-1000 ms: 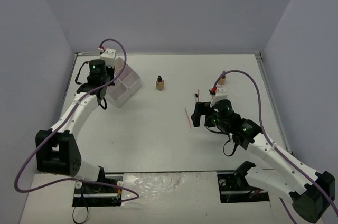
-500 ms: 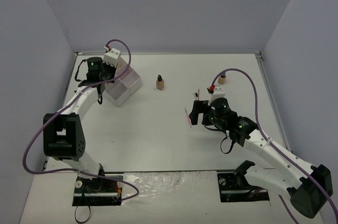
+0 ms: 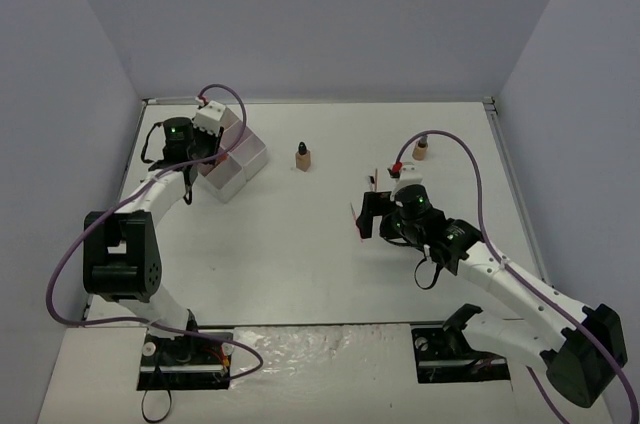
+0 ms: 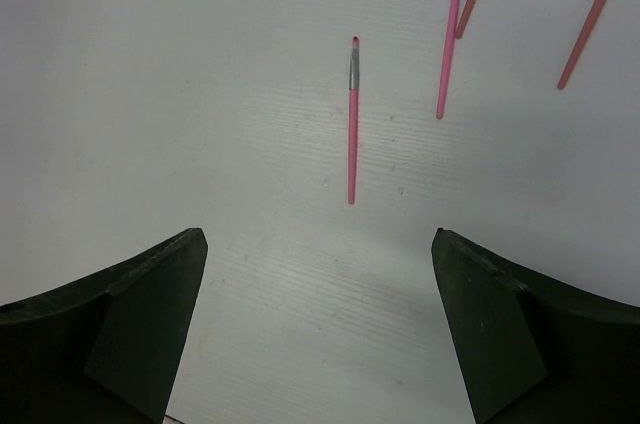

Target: Organize the makeup

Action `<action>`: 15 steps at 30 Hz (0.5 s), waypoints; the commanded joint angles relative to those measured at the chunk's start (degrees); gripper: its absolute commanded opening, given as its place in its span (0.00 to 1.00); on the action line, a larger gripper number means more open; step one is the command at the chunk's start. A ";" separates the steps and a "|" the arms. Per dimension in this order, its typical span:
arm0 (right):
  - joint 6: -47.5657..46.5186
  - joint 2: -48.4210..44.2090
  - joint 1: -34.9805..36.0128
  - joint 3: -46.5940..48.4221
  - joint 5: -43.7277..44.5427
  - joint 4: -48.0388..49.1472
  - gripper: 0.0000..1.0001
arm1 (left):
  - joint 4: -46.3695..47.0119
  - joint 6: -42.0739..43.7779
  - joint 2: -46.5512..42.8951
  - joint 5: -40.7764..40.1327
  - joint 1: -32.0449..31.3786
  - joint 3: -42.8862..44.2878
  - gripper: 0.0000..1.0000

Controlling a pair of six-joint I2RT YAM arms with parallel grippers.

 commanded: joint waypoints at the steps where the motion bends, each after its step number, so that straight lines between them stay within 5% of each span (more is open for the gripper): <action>1: -0.02 2.20 -0.32 1.18 -0.53 3.14 0.92 | 5.01 -0.63 -3.10 0.71 0.38 1.87 0.31; 13: -1.86 17.87 -0.17 6.48 0.42 3.08 0.69 | -12.77 -21.91 -13.70 -6.54 0.42 9.76 0.94; 15: -2.57 20.81 -0.12 7.89 1.15 3.03 0.64 | -17.95 -25.82 -15.84 -8.10 0.33 10.76 0.97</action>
